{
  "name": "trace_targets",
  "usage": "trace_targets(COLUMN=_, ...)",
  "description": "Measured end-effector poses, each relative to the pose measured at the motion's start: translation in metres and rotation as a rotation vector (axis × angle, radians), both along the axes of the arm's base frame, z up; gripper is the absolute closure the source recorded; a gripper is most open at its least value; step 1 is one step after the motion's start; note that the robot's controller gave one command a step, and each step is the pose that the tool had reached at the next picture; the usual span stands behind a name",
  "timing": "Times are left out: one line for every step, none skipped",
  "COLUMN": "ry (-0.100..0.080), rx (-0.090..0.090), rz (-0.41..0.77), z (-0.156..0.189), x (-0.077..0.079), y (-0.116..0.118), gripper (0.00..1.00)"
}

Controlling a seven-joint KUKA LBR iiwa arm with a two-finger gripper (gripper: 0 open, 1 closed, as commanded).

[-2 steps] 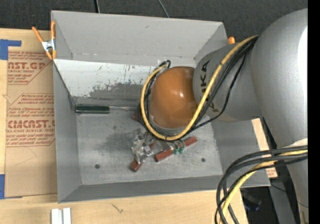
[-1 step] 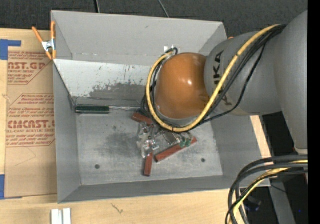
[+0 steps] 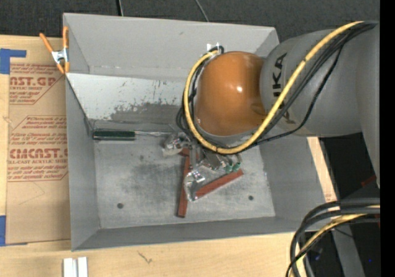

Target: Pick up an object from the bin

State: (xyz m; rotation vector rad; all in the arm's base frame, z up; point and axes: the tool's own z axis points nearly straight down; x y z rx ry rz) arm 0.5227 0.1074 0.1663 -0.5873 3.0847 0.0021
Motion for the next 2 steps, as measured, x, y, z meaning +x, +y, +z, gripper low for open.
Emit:
trace_targets(ry=0.001, rx=0.000, rz=-0.003, z=-0.012, x=0.002, y=0.001, gripper=0.00)
trace_targets(ry=-0.014, rx=0.004, rz=0.115, z=-0.090, x=0.021, y=-0.041, gripper=1.00)
